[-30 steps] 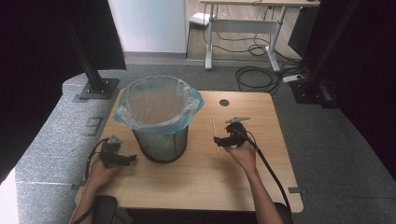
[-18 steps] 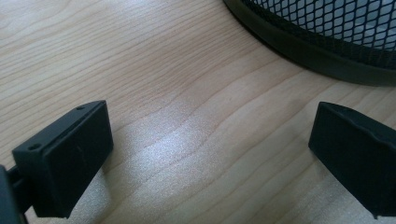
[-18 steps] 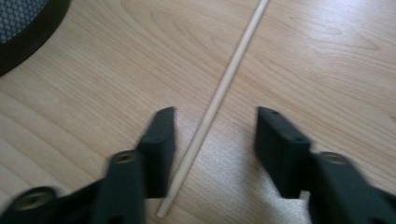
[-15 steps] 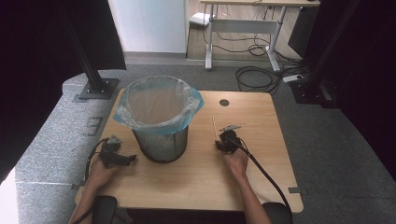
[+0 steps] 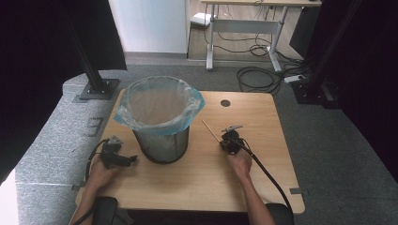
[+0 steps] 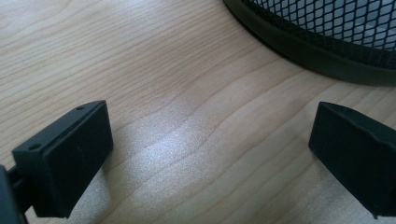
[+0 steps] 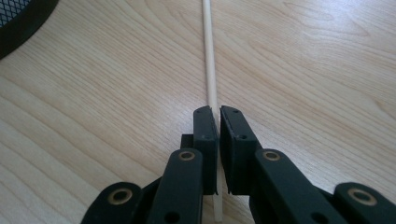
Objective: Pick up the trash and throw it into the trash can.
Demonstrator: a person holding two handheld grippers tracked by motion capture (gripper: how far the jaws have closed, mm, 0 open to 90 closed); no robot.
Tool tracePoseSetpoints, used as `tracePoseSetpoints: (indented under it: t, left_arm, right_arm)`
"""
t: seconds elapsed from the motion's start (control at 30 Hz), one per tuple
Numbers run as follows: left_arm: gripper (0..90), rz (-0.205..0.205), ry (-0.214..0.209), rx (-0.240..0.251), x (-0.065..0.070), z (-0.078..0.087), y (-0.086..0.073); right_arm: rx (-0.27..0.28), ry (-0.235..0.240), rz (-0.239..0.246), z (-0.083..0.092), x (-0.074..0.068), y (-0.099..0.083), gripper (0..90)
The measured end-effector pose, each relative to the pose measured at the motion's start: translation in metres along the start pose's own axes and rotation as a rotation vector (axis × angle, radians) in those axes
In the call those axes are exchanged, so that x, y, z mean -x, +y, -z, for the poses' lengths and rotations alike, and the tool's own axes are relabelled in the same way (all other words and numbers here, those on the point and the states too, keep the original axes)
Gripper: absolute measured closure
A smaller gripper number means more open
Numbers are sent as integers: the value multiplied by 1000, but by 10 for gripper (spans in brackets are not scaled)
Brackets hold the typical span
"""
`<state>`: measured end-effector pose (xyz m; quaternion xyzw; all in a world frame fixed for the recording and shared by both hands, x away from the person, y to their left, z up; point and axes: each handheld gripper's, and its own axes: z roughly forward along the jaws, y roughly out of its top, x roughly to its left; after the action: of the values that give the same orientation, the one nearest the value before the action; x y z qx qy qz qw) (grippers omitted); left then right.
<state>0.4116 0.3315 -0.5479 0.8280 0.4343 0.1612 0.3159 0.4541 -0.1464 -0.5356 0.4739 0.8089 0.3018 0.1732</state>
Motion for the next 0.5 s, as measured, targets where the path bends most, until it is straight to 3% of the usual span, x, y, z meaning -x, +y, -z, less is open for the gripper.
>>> tracePoseSetpoints:
  t: [0.33,0.5]
  left_arm:
    - [0,0,0,1,0,0,0]
    - [0,0,0,0,0,0,0]
  right_arm:
    - [42,76,-13,34,8,15,842]
    - [57,89,-14,53,11,23,843]
